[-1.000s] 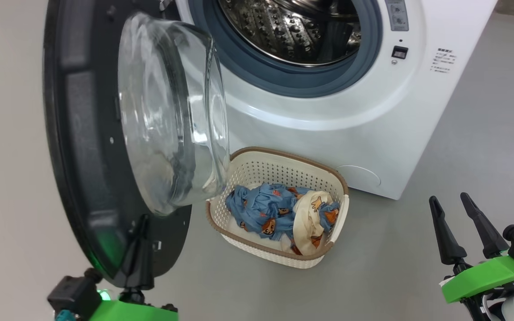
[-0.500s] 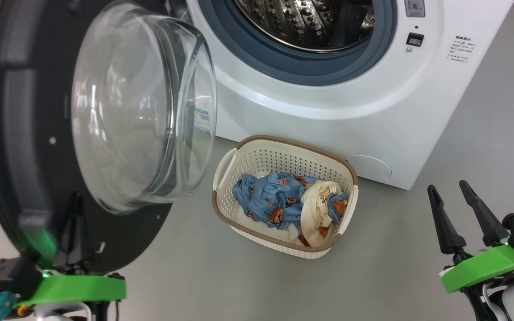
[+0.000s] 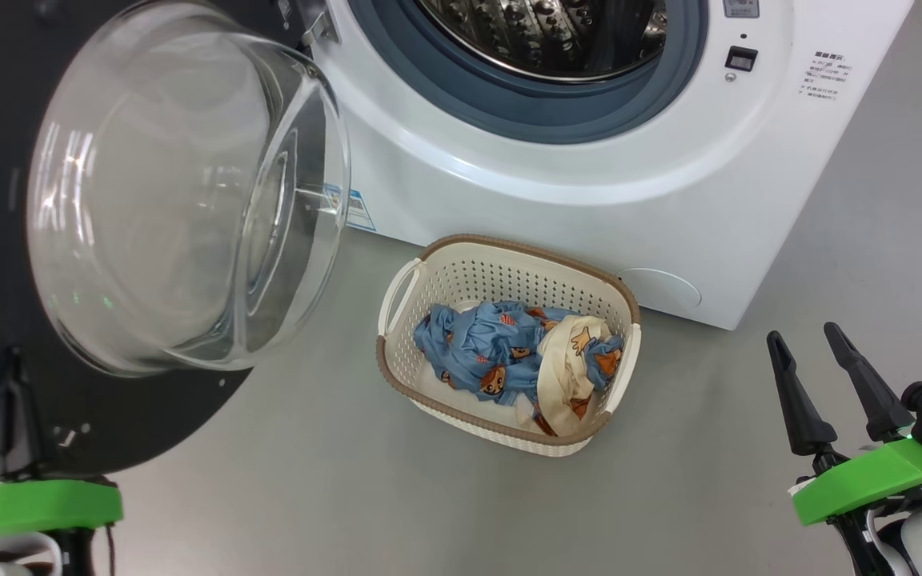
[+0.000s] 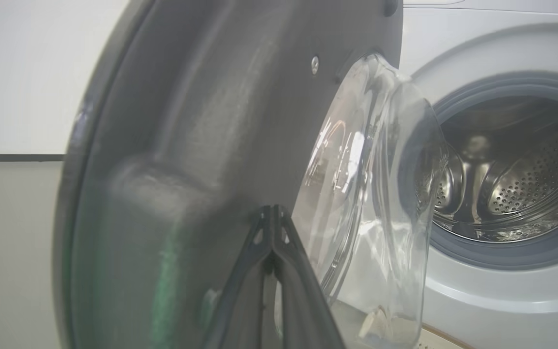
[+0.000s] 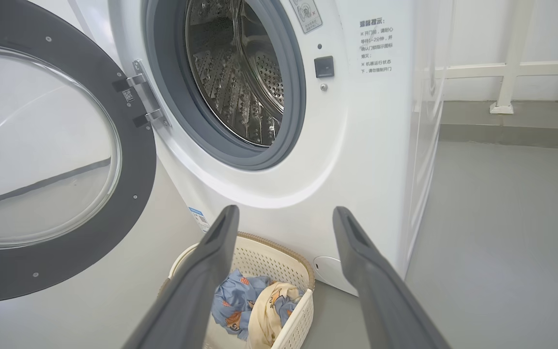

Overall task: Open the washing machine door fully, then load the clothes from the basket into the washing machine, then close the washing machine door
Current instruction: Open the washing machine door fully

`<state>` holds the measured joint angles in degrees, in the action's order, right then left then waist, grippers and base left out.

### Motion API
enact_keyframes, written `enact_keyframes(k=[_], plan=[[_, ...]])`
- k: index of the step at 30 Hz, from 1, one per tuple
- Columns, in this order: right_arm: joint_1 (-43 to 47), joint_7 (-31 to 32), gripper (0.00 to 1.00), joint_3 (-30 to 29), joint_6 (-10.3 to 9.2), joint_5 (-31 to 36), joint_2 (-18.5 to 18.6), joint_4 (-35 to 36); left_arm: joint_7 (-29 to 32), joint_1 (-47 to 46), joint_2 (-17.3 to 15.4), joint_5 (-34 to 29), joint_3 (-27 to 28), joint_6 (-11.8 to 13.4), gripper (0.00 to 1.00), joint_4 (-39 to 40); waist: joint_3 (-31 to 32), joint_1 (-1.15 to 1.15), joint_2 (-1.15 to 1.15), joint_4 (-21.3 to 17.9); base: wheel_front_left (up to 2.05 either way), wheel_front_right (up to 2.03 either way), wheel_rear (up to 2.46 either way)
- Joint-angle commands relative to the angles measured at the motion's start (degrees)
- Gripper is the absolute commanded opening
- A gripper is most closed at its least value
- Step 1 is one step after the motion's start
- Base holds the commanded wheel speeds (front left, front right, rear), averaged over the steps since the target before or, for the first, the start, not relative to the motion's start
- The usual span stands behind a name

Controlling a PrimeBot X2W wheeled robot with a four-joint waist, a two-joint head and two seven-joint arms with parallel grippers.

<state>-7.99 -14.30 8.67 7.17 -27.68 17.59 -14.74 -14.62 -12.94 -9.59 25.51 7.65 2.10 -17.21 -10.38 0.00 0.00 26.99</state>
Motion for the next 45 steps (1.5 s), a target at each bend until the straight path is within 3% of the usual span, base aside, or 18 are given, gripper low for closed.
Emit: enact_keyframes(k=[1,18,27,45], plan=[[-1.66,-0.7,1.0,0.91,0.32,0.3,0.78,1.53,-0.38,-2.43,-3.33,-0.68,3.91,0.07,0.0,0.35,-0.17,0.0,0.0,0.06,0.0,0.0,0.0],[-3.25,-0.7,1.0,1.75,0.32,0.56,2.25,2.2,-0.38,-12.76,-8.51,-4.3,13.19,-4.1,0.0,-12.88,-3.38,0.0,0.0,-0.75,0.0,0.0,0.0],[-4.99,-0.7,1.0,2.13,0.32,0.9,3.9,2.81,-0.38,-18.56,-10.52,-7.41,19.32,-5.28,0.0,-19.91,-7.07,0.0,0.0,-1.44,0.0,0.0,0.0],[-8.78,-0.7,1.0,2.65,0.32,1.54,6.55,3.86,-0.38,-26.99,-14.73,-13.52,26.56,-6.64,0.0,-29.49,-13.21,0.0,0.0,-2.58,0.0,0.0,0.0]])
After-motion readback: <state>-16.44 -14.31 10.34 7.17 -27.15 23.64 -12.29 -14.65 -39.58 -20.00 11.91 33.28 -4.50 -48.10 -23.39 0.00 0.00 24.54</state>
